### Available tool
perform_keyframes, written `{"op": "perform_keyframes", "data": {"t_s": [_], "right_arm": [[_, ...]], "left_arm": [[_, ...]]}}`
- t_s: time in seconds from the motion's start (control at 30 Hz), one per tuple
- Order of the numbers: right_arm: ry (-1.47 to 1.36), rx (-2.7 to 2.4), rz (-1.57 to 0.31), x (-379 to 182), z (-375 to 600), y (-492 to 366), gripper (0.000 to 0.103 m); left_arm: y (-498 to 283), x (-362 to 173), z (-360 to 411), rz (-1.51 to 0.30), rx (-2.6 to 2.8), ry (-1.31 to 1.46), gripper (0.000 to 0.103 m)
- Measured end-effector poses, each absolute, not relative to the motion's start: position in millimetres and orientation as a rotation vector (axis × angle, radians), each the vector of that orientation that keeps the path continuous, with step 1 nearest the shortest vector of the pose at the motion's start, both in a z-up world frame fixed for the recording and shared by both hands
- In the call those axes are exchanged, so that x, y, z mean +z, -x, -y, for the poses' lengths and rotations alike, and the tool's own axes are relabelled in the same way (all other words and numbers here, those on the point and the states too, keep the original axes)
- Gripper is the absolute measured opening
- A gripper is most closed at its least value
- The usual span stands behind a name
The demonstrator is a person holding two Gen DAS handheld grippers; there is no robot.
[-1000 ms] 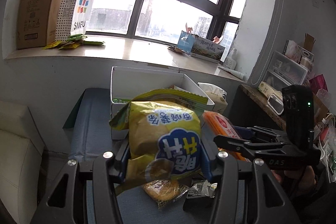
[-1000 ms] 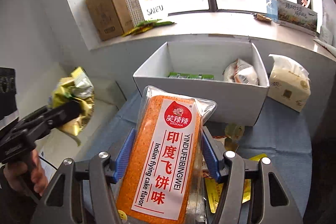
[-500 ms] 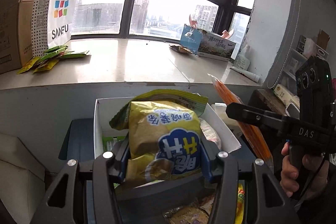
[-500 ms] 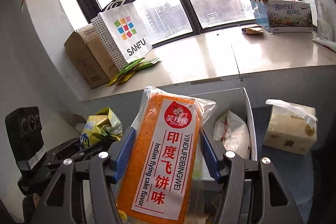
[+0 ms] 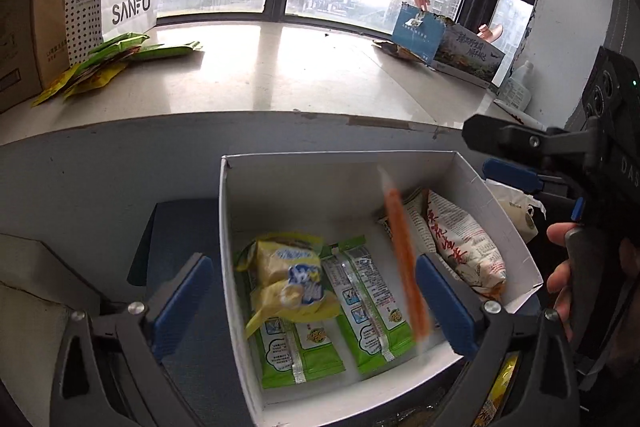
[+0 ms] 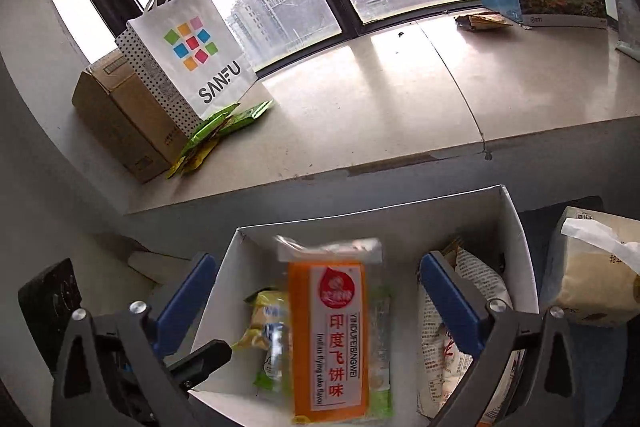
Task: Organize snacks
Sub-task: 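Drop the yellow chip bag and orange cake pack into the white box with both grippers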
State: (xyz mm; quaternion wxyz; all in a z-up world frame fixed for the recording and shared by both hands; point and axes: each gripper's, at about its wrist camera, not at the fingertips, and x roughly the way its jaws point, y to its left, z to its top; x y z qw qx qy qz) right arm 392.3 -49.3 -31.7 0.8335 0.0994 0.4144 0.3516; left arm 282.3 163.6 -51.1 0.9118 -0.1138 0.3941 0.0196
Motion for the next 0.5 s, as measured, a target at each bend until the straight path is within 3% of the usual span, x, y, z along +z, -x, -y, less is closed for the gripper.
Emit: {"op": "perform_keyframes", "data": {"t_s": [0.3,0.5], "right_arm": [[-0.112,0.84,-0.829,-13,48,-351,0.103],[-0.041,0.93,-0.695,9,81,-293,0.103]], "left_arm": [[-248,-34,-149,-0.765,0.049,0.191,0.103],[-201,-15,-127,-0.707,0.004,0.157,0.103]]}}
